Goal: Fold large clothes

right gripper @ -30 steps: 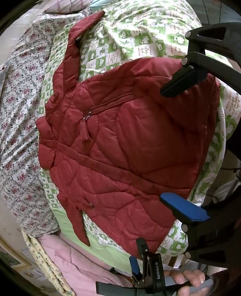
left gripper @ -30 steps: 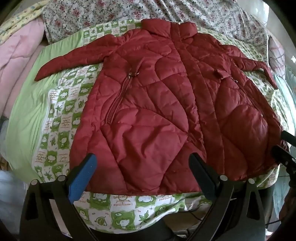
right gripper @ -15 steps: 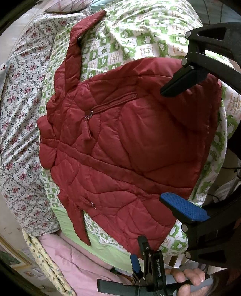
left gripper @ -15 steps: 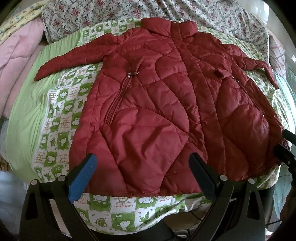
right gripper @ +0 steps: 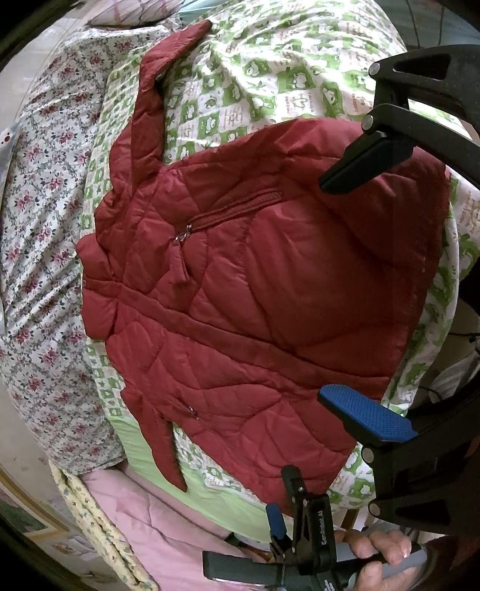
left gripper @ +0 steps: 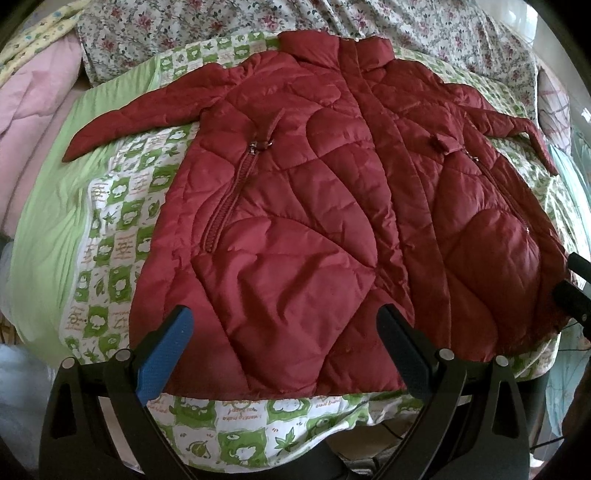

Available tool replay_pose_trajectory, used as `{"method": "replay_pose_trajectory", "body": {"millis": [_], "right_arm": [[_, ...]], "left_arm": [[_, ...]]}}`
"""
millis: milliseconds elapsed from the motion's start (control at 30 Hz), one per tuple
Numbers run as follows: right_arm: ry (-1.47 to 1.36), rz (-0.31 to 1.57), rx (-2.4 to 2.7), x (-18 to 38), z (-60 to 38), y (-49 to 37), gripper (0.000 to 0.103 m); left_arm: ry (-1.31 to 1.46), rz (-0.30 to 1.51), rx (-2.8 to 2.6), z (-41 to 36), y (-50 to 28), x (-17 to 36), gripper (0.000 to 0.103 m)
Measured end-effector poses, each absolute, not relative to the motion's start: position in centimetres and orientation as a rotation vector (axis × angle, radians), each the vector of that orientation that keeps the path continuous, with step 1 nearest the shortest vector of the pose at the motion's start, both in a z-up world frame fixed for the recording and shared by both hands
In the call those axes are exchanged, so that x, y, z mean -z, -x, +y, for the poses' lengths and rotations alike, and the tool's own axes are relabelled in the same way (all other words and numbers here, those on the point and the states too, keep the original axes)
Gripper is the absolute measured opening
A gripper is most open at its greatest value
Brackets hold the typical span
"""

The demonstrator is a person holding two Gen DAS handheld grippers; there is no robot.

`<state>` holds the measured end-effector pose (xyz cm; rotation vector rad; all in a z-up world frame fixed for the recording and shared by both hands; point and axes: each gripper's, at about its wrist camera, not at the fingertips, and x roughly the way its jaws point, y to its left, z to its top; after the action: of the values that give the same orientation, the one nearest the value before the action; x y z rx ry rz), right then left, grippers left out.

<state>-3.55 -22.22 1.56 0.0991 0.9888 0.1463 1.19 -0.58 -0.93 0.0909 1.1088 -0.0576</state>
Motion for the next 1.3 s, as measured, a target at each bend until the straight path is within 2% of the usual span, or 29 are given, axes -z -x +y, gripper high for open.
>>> {"method": "replay_pose_trajectory", "body": {"millis": [267,733,1300], "right_arm": [[-0.139,0.904,-0.149,-1.6,-23.4,3.4,0.103],[-0.289,0.905,-0.104,-1.9,-28.0,1.6,0.103],[-0.542,0.764,0.111,-1.9,-44.2,-3.0,0.102]], "left_arm": [[-0.100,1.110,0.061,-0.7,-1.7,1.2,0.100],[-0.109,1.101,0.081,-1.6,-3.7,1.5,0.100],[-0.092,1.118,0.069,-1.7,-6.6,2.2,0.100]]}}
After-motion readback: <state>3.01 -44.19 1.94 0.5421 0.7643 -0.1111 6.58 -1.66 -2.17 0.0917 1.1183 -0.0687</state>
